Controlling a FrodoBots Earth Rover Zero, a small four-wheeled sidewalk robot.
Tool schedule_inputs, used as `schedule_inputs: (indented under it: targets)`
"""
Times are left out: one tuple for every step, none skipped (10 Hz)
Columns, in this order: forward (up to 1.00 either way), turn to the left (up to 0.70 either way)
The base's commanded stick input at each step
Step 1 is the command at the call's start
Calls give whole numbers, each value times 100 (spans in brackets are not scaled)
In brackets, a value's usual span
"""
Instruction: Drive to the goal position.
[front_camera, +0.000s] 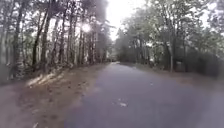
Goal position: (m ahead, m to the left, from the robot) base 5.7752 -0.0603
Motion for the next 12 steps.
schedule_inputs:
  targets:
    - [70, 2]
    - [70, 28]
    - [70, 29]
    - [70, 27]
    - [70, 12]
    - [70, 1]
    - [70, 0]
    - [70, 0]
    - [70, 0]
    - [70, 0]
    - [70, 0]
    - [70, 0]
